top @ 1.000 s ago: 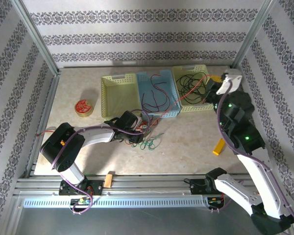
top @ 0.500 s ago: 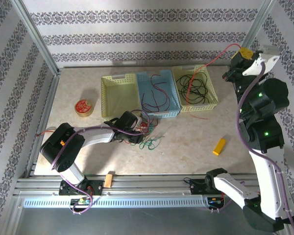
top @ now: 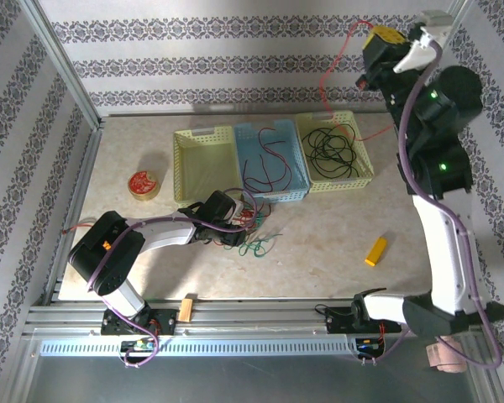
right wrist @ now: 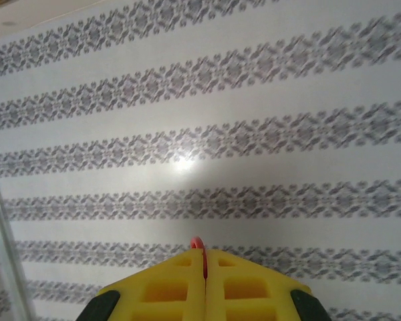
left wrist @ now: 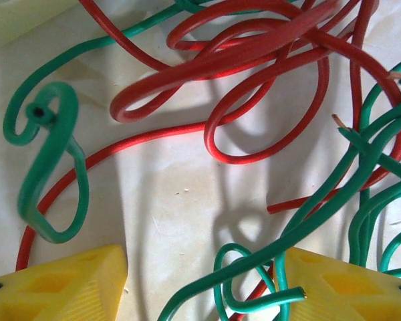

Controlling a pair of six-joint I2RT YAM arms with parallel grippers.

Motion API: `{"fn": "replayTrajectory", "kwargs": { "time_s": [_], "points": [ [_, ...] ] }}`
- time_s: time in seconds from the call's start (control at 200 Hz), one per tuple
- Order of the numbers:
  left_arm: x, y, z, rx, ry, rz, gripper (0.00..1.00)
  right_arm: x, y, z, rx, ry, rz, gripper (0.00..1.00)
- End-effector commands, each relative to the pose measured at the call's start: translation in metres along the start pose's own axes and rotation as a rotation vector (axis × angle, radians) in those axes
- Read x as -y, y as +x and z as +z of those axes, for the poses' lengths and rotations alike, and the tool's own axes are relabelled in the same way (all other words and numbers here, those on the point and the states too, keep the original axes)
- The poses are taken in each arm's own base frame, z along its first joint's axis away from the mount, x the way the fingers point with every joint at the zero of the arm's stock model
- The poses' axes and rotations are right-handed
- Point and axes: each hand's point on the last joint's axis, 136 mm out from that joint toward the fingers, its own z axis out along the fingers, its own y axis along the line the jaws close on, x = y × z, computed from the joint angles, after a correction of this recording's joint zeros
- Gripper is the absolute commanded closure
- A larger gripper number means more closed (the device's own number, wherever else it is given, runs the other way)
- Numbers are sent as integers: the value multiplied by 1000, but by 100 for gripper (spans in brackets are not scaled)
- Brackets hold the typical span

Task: Untangle the cables

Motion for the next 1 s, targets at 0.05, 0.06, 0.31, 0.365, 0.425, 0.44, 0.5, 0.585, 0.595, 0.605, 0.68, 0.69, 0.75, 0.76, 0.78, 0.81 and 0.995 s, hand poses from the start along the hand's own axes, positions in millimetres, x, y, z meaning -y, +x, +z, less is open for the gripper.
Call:
{"fn": "replayTrajectory", "kwargs": {
  "time_s": [0.05,0.06,0.31,0.365,0.425,0.44,0.5,0.585,0.595,0.605,0.68,0.69,0.75,0.76,0.78,0.81,0.995],
  "points": [
    [1,10,-5,-31,-6,18,39,-6,24,24,-61,-71,81,100],
    [1,9,-6,-28,-7,16,39,-6,27,26,-68,-70,83,100],
    [1,8,-11,-13,-11,12,38,20,170,53,-329,4,196,100],
    [1,8,-11,-13,-11,11,38,24,208,56,-397,25,215,100],
    [0,8,-12,-13,-13,9,38,28,248,56,-466,60,214,100],
    [1,8,-12,-13,-13,10,38,28,254,56,-476,66,209,100],
    [0,8,-12,-14,-15,7,38,33,280,54,-517,108,192,100],
    [1,8,-13,-14,-14,5,38,42,303,51,-549,179,185,100],
    [1,8,-13,-14,-13,5,38,44,305,51,-551,187,182,100],
    [1,8,-13,-15,-13,5,38,45,307,51,-554,195,181,100],
    [1,7,-13,-13,-13,5,38,51,318,50,-571,245,150,100],
    [1,7,-13,-15,-13,5,38,52,320,51,-572,247,147,100],
    [1,7,-13,-14,-12,6,38,49,332,53,-597,238,149,100],
    [1,6,-13,-14,-11,5,38,48,334,53,-603,235,150,100],
    [2,6,-13,-14,-9,4,38,46,340,54,-616,228,155,100],
    [2,6,-13,-16,-8,5,38,44,350,55,-639,218,163,100],
    [3,3,-14,-13,-9,4,38,26,423,50,-797,185,233,100]
  ]
}}
